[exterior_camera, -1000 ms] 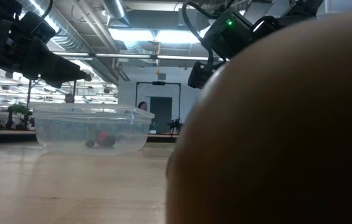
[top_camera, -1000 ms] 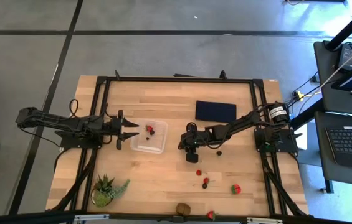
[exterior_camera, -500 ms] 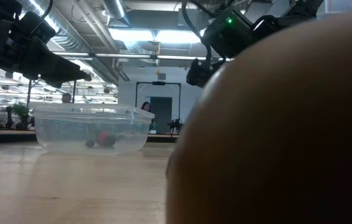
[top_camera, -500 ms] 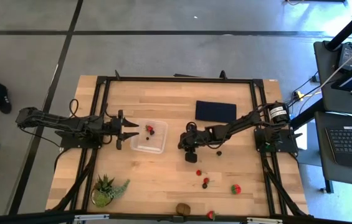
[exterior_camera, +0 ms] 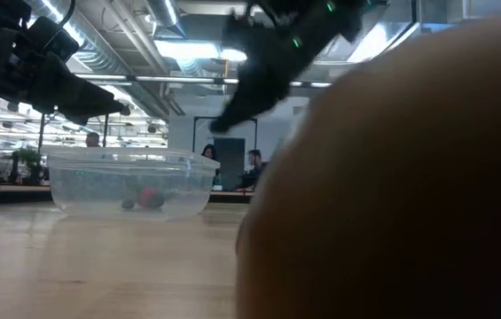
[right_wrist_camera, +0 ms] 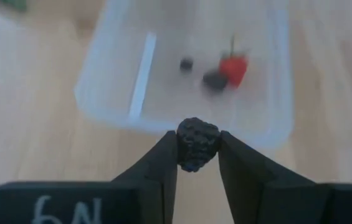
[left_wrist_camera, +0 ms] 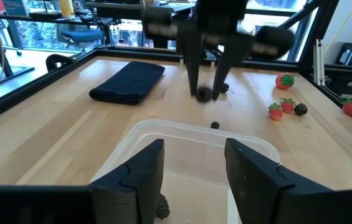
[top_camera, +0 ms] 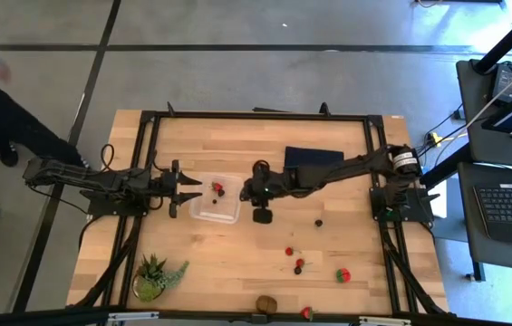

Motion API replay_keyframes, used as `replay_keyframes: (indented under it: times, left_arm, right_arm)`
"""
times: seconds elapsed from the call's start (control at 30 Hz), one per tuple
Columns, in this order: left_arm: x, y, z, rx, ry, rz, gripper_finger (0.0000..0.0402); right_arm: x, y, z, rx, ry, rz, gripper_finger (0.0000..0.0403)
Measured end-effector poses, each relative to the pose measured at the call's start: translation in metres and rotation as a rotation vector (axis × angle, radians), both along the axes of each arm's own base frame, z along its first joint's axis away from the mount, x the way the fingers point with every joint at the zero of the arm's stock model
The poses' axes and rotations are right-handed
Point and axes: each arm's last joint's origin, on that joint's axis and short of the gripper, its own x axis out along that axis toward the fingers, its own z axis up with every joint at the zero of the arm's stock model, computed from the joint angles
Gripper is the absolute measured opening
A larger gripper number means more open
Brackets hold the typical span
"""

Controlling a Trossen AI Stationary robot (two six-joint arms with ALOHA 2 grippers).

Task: Pick and placing Produce into tupperware
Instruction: Put the left blackberry into the transparent bin

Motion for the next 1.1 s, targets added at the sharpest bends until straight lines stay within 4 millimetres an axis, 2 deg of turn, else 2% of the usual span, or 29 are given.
replay_keyframes:
  times: [0.13, 0.23, 0.37, 0.57, 0.77, 0.9, 1.1]
  left_arm:
    - [0.000, 0.000, 0.000, 0.000, 0.000, 0.000, 0.0168]
    - [0.000, 0.000, 0.000, 0.000, 0.000, 0.000, 0.0170]
    - [0.000, 0.000, 0.000, 0.000, 0.001, 0.000, 0.0168]
    - [0.000, 0.000, 0.000, 0.000, 0.002, 0.000, 0.0161]
    - [0.000, 0.000, -0.001, 0.002, 0.010, 0.004, 0.0167]
    - [0.000, 0.000, -0.001, 0.002, 0.012, 0.005, 0.0170]
    - [0.000, 0.000, -0.001, 0.003, 0.015, 0.006, 0.0165]
  right_arm:
    - [0.012, -0.006, 0.030, -0.030, -0.070, 0.021, 0.0108]
    - [0.020, -0.009, 0.034, -0.049, -0.092, 0.051, 0.0111]
    - [0.035, -0.011, 0.017, -0.020, -0.097, 0.097, 0.0105]
    - [0.056, -0.009, -0.021, 0.014, -0.071, 0.129, 0.0111]
    - [0.075, -0.008, -0.043, 0.040, -0.035, 0.151, 0.0108]
    - [0.083, -0.008, -0.048, 0.047, -0.016, 0.157, 0.0110]
    - [0.083, -0.010, -0.051, 0.048, 0.003, 0.153, 0.0118]
